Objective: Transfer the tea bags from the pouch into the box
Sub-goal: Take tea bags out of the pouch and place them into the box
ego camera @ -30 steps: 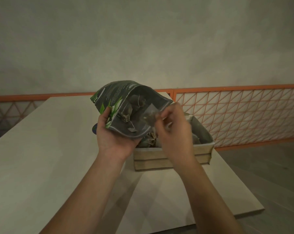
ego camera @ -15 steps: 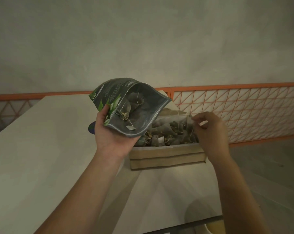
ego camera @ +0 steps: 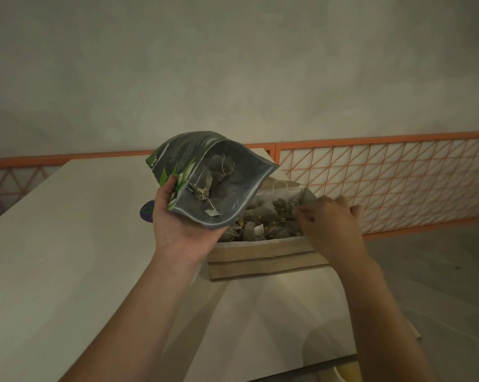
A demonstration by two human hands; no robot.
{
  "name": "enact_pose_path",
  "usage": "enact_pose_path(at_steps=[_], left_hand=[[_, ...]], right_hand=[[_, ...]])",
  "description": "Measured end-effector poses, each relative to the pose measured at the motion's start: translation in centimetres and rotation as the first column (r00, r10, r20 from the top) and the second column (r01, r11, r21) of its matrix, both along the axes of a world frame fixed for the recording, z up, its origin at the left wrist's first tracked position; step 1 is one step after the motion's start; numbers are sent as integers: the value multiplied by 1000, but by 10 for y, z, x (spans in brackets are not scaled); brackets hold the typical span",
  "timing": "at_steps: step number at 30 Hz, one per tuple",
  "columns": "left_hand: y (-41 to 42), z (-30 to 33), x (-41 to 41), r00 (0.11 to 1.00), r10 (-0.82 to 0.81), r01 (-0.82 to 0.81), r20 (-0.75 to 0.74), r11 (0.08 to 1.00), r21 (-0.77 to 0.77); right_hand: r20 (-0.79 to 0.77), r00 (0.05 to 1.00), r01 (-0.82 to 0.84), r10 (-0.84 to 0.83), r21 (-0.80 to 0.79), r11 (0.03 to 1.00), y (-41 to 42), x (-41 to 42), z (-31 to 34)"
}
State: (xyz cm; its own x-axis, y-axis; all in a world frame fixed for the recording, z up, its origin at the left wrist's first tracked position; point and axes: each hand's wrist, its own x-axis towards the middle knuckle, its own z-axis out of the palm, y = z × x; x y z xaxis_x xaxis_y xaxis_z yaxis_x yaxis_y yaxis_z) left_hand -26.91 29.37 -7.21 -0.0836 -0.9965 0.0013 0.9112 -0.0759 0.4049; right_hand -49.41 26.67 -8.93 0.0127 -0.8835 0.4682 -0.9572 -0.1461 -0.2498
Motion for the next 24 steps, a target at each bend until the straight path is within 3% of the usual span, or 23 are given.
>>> enact_pose_path(at_steps=[4,6,10,14,17,20,24], left_hand=[[0,-1,3,1000,-8,8,-1,1000,-7],[1,0,3,1000,-2,2,12,1000,1],[6,5,1,998,21,-23,55,999,43],[12,8,0,995,59,-65,79,996,69],[14,9,2,993,83,-89,84,994,62],[13,11,5,994,73,-78,83,995,58],[10,7,8,997,57,-59,45,997,42]], right_hand=[[294,926,-131,235,-334,933,13,25,13],[338,867,-202,367,-434,878,26,46,23],[234,885,-283,403,-418,863,40,86,32],[10,960,-257,279,-364,895,38,114,30],[-73,976,-216,203,-317,924,32,125,30],[-78,979,-206,190,-347,915,28,126,29],[122,945,-223,303,-437,871,27,118,39]])
